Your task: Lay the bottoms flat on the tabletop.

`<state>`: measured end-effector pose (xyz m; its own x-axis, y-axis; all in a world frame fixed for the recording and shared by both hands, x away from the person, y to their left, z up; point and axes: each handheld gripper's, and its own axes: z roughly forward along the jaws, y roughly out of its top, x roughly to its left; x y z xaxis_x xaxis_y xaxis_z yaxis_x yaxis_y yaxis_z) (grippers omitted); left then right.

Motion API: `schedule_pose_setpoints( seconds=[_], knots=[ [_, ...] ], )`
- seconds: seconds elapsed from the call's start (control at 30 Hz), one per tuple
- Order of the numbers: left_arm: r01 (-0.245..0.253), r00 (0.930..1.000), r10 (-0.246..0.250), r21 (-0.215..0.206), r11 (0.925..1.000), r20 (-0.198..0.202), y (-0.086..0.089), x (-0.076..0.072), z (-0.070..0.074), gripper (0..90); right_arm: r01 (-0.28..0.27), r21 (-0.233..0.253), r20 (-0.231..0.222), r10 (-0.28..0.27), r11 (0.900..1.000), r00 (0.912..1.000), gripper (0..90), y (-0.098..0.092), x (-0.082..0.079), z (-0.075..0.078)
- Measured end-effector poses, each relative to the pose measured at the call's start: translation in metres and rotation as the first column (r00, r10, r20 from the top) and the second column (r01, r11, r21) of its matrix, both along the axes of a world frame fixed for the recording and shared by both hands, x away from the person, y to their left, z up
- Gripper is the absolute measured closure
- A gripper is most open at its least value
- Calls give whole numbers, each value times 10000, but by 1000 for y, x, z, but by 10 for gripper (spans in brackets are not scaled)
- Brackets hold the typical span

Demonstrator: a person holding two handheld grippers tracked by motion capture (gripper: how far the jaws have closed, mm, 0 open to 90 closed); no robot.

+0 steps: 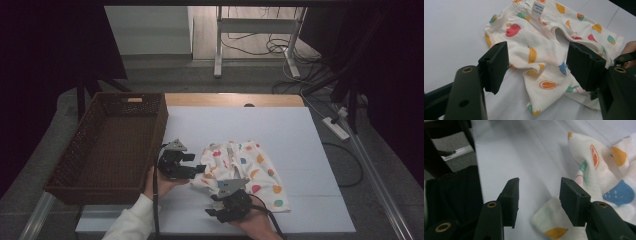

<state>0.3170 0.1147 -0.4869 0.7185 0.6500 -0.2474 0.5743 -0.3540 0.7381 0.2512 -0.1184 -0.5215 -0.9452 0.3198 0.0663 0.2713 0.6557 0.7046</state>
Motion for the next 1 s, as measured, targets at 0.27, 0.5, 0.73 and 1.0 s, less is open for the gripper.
schedule_pose_setpoints(
  seconds=[0.27, 0.5, 0.73, 1.0],
  knots=[
    [-30, 10000, 30, -23, 10000, 8, 0, 0, 0, 334, 666, -772, 332, -642, 9948, 9974, 498, 2, 10, -8],
    [-47, 10000, 47, -27, 10000, 9, 1, 0, 0, 334, 951, -1111, 579, -891, 9892, 9943, 529, 1, 13, -11],
    [-23, 10000, 23, 9, 10000, 14, 0, 0, 0, 334, 1195, -1322, 743, -1104, 9840, 9911, 663, -2, 19, -9],
    [-32, 10000, 32, 6, 10000, 14, 0, 0, 0, 334, 1062, -1596, 987, -912, 9815, 9909, 868, -3, 21, -8]
  ],
)
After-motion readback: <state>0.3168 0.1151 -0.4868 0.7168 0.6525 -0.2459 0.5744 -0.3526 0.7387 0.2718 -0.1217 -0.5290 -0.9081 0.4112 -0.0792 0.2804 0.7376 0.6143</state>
